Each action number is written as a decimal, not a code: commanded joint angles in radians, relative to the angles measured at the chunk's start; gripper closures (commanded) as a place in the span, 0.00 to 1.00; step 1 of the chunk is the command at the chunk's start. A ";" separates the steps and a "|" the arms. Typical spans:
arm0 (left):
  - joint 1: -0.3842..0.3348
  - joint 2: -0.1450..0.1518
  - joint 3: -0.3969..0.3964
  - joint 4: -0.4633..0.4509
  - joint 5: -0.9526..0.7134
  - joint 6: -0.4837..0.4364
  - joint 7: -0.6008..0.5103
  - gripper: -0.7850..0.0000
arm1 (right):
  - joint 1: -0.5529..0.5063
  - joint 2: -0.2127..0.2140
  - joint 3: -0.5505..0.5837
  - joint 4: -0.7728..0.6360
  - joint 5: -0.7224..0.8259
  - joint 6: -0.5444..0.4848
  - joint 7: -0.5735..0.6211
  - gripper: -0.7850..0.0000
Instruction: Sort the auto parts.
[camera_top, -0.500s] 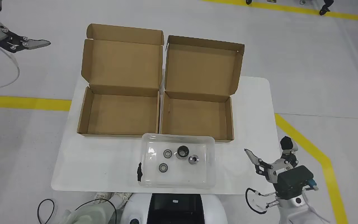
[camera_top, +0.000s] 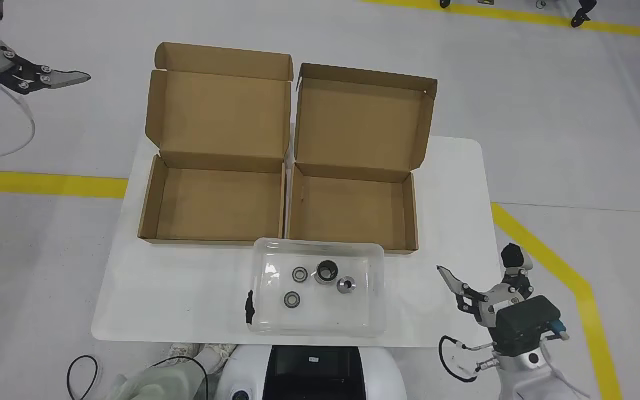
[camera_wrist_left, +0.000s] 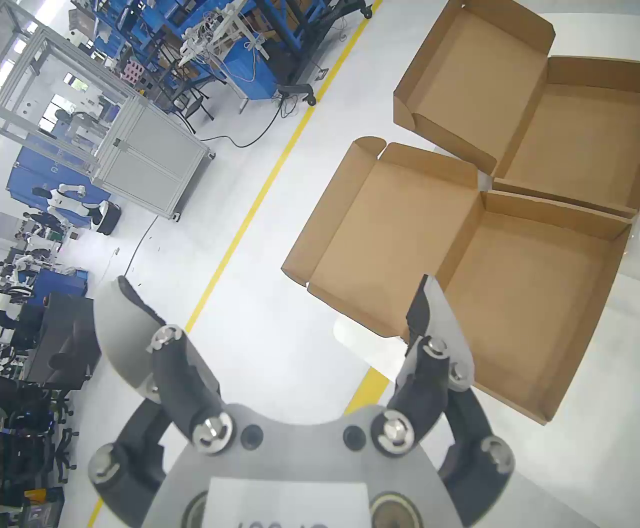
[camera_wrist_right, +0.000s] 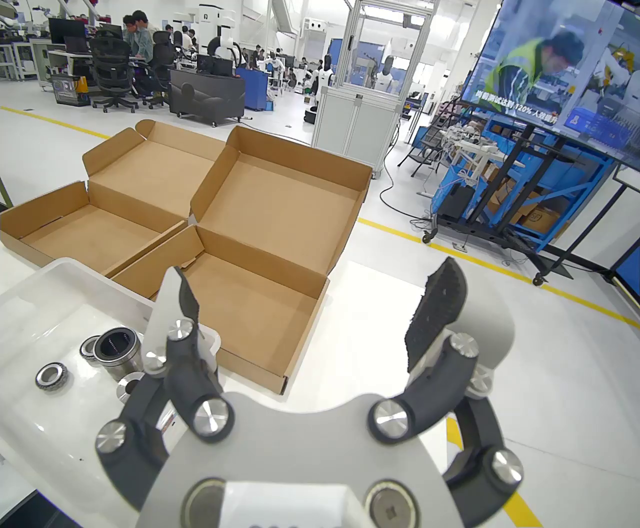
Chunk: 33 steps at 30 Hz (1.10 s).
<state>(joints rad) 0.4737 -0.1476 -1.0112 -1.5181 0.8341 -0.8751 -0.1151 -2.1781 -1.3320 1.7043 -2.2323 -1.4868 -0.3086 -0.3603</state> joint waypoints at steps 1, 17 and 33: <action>0.000 0.000 0.000 0.000 0.000 0.000 0.000 0.00 | 0.000 0.000 0.000 0.000 0.000 0.000 0.000 0.00; 0.000 0.000 0.000 0.000 0.000 0.000 0.000 0.00 | 0.000 0.000 0.000 0.000 0.000 0.000 0.000 0.00; 0.000 0.000 0.000 0.000 0.000 0.000 0.000 0.00 | 0.047 0.004 -0.022 0.018 0.004 -0.036 0.043 0.00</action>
<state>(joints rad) 0.4737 -0.1476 -1.0112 -1.5181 0.8341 -0.8751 -0.1151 -2.1396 -1.3284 1.6860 -2.2179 -1.4836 -0.3396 -0.3240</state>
